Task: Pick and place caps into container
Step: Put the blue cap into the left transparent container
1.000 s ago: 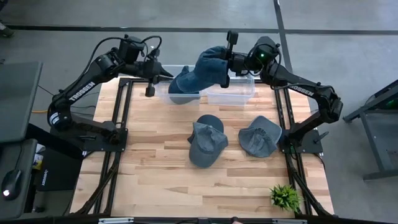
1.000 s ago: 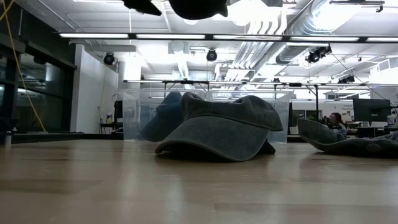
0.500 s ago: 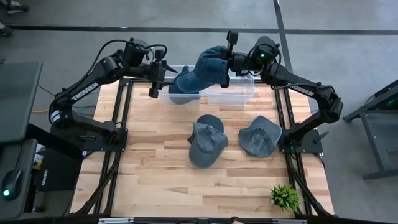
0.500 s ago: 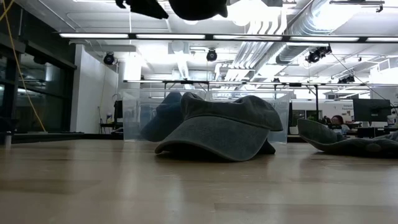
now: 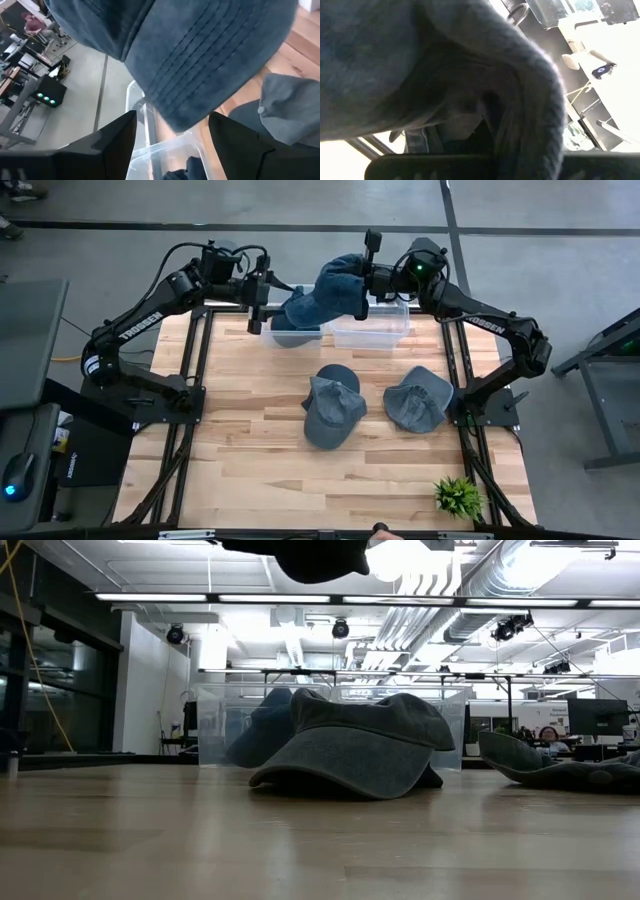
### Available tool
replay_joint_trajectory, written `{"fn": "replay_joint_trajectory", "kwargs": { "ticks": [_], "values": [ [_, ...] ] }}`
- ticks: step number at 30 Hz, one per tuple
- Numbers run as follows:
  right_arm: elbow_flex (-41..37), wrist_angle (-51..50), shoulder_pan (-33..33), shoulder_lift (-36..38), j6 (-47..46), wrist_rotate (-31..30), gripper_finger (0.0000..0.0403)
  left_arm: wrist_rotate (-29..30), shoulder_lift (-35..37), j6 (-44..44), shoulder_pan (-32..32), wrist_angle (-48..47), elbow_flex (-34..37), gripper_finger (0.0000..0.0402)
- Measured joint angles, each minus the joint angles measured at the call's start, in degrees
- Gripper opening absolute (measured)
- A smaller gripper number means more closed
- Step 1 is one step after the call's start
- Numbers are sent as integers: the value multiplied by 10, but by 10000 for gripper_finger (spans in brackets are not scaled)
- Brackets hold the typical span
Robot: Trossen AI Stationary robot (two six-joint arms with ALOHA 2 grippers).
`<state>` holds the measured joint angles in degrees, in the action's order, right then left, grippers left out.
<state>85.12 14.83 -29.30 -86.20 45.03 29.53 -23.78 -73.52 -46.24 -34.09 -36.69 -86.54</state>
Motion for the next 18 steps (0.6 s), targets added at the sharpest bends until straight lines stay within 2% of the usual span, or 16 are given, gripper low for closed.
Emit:
{"fn": "replay_joint_trajectory", "kwargs": {
  "ticks": [8,18],
  "values": [
    [0,43,0,-31,-13,1,0,-55,-7,30,0,27,0,244],
    [0,75,-4,-35,-31,7,0,-50,-12,34,0,29,0,244]
  ]
}}
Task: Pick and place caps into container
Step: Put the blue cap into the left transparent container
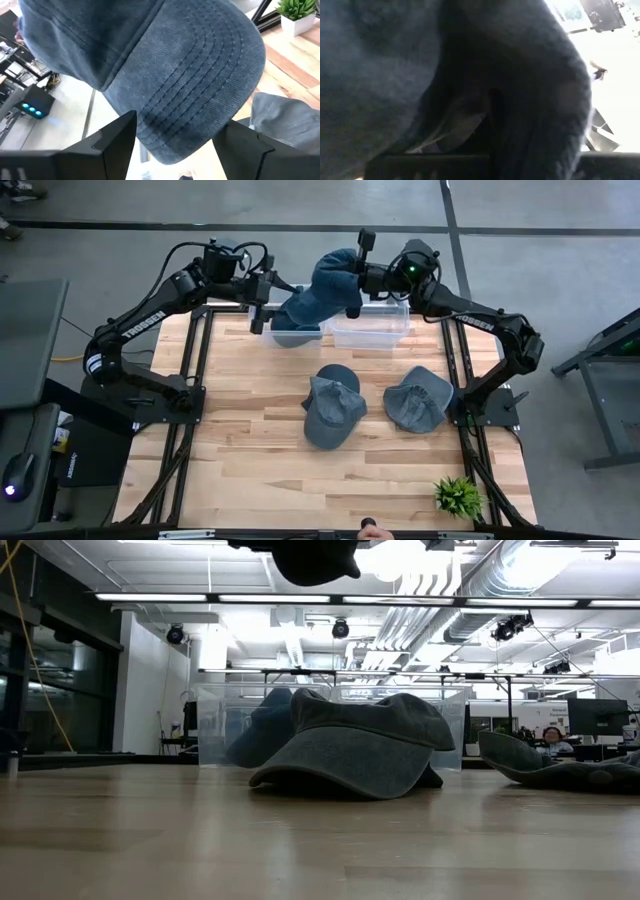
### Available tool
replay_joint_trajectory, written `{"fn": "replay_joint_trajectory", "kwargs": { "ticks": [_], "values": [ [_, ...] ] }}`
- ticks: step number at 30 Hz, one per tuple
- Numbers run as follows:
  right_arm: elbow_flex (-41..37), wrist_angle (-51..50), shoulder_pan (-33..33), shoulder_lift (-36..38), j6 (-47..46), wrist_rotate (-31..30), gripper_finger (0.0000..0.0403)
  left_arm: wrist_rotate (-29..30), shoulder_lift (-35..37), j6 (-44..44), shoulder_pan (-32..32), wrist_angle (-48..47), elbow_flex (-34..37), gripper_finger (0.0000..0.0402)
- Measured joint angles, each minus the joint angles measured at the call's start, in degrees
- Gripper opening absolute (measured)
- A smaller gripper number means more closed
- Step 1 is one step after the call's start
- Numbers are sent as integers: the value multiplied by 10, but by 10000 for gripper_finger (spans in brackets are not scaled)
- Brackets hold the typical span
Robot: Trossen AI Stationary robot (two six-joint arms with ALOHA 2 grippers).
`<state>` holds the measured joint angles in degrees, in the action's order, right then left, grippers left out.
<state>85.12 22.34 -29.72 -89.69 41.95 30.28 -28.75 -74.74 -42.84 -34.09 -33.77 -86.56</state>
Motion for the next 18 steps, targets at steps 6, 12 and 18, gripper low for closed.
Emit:
{"fn": "replay_joint_trajectory", "kwargs": {
  "ticks": [6,12,18],
  "values": [
    [0,-10,-3,0,-13,2,0,44,-1,11,0,11,0,235],
    [0,-22,-3,0,-12,3,0,94,-1,11,0,28,0,151],
    [0,-25,-3,0,-10,5,0,90,-1,13,0,38,0,18]
  ]
}}
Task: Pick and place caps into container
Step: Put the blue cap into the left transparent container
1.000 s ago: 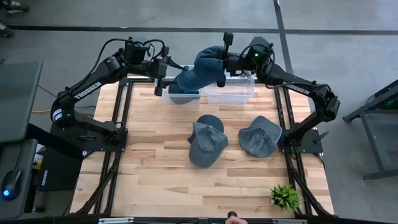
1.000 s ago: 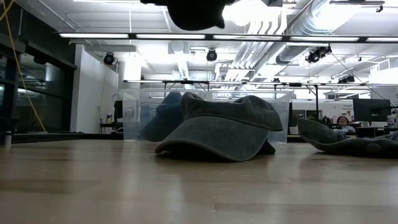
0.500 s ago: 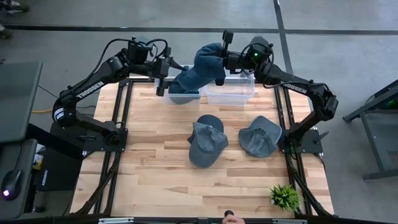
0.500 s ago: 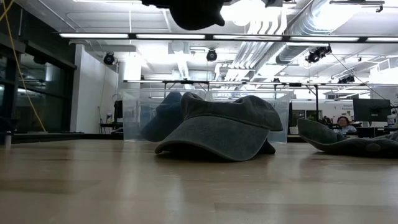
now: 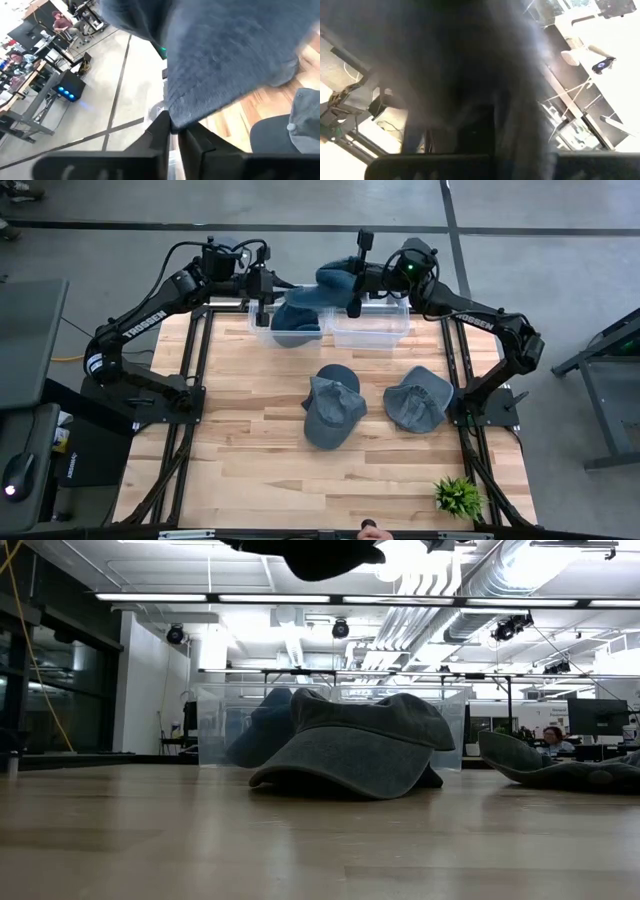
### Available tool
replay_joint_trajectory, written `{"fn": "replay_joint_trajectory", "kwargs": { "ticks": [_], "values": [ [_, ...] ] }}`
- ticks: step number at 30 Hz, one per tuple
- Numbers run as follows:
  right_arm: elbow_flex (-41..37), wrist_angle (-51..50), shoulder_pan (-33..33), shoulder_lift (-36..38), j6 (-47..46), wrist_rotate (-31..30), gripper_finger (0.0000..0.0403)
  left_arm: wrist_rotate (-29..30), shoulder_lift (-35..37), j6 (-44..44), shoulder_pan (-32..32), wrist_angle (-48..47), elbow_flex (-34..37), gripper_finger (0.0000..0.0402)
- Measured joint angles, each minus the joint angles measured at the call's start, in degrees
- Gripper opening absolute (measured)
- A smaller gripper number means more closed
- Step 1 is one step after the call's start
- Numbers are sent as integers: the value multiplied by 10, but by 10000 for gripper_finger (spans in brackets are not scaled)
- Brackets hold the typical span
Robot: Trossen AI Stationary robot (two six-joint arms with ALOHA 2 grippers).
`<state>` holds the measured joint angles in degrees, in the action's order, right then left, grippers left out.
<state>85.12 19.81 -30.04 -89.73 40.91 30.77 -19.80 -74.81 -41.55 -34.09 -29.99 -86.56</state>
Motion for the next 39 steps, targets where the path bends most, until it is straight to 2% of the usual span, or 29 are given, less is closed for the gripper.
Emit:
{"fn": "replay_joint_trajectory", "kwargs": {
  "ticks": [17,21,28,39],
  "values": [
    [0,-10,0,0,5,-4,1,53,0,-4,0,-5,0,7],
    [0,-9,0,0,11,-7,13,73,0,-4,0,-5,0,7],
    [0,-2,0,0,10,-13,62,104,1,-4,0,-5,0,6],
    [0,-11,0,0,-28,-39,194,118,0,-1,0,-2,0,6]
  ]
}}
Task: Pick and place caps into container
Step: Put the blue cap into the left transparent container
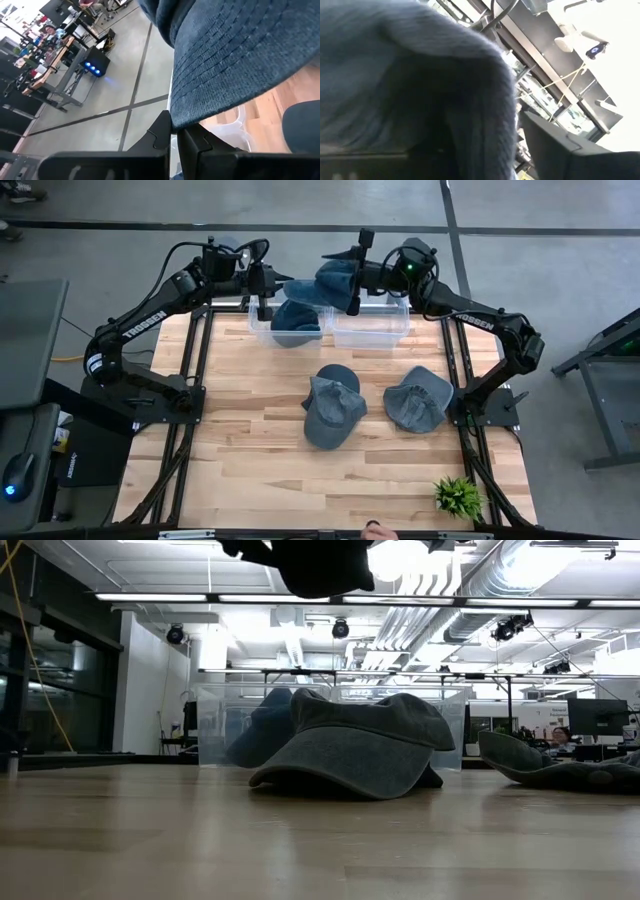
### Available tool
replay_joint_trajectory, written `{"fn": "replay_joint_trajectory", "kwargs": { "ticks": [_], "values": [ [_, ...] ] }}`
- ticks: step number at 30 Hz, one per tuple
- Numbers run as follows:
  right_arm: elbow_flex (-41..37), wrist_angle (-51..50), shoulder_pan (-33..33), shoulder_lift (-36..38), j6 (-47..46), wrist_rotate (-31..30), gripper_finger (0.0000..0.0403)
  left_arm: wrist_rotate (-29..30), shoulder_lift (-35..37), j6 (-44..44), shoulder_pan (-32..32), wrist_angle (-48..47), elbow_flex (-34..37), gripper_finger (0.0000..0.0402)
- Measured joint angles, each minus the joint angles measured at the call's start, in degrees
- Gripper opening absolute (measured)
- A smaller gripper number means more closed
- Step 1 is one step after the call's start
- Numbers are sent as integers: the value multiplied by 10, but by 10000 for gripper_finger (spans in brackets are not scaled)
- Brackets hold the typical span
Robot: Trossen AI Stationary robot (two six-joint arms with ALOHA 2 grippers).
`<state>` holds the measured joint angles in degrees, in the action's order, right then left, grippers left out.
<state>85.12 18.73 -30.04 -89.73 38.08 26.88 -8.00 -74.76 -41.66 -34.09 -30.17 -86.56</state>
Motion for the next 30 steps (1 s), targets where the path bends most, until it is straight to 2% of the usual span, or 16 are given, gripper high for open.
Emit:
{"fn": "replay_joint_trajectory", "kwargs": {
  "ticks": [4,9,18,30],
  "values": [
    [0,-17,0,0,-12,-24,228,24,0,1,0,0,0,6],
    [0,-32,0,0,-11,-74,248,72,0,0,0,0,0,6],
    [0,-53,-3,0,-2,-130,252,174,0,-36,0,1,0,5],
    [0,-139,-4,2,-6,-187,252,261,0,-80,0,-3,0,5]
  ]
}}
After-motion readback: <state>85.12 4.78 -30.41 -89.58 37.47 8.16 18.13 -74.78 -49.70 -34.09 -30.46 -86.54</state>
